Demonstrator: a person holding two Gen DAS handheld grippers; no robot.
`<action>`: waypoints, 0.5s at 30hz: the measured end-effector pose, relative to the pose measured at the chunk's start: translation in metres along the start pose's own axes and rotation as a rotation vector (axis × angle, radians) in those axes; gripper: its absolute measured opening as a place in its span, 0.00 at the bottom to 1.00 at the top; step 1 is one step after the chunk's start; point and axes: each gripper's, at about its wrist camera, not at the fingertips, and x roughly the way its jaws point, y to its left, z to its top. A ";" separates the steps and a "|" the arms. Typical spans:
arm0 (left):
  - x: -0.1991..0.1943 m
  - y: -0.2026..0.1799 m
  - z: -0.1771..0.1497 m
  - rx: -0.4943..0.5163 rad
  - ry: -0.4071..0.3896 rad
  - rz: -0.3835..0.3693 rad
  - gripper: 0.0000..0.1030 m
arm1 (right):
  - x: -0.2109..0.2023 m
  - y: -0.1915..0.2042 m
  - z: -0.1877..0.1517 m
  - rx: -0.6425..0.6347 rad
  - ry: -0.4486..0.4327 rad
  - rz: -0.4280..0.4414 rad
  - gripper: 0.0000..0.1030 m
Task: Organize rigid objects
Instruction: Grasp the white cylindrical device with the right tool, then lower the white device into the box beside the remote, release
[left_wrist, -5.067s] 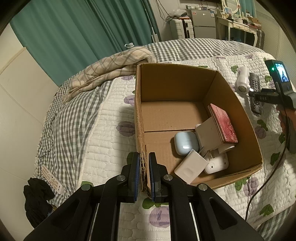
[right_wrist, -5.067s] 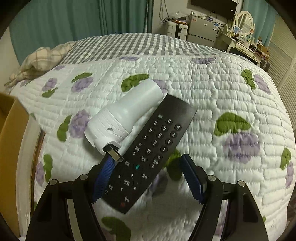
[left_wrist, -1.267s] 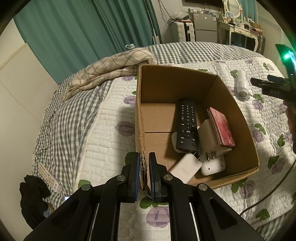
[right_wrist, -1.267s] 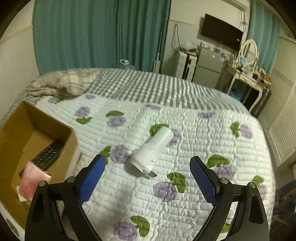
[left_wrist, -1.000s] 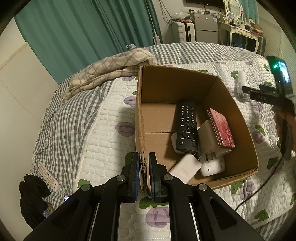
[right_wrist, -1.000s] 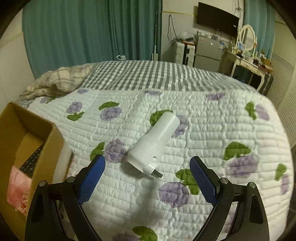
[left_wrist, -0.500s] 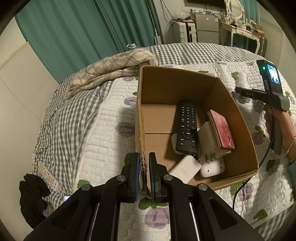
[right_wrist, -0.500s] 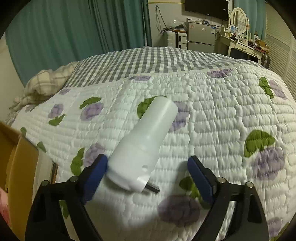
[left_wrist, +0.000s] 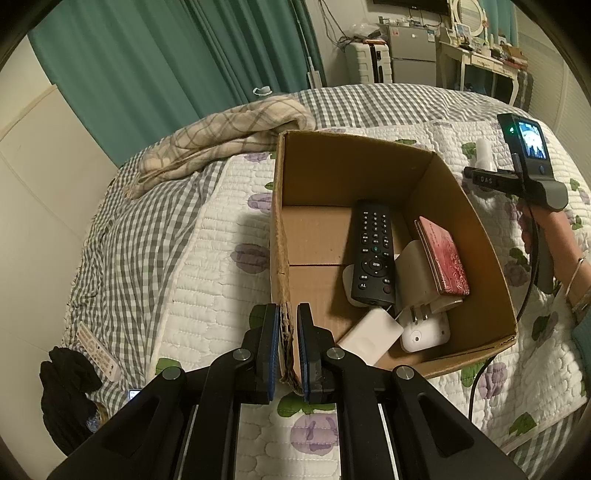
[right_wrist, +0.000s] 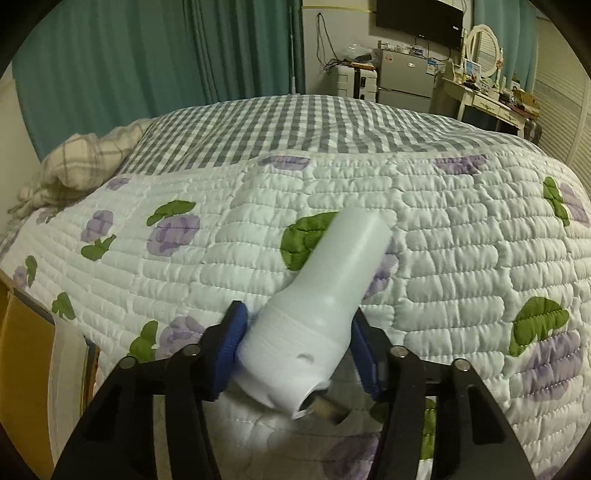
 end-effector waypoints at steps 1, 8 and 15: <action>0.000 0.000 0.000 -0.002 0.001 -0.001 0.08 | -0.002 0.000 -0.001 0.002 -0.005 -0.001 0.51; 0.001 0.000 0.000 -0.006 0.000 -0.004 0.08 | -0.038 -0.011 -0.024 0.017 -0.035 0.009 0.50; 0.001 0.001 0.001 -0.011 -0.003 -0.008 0.08 | -0.085 -0.005 -0.032 -0.020 -0.075 0.052 0.50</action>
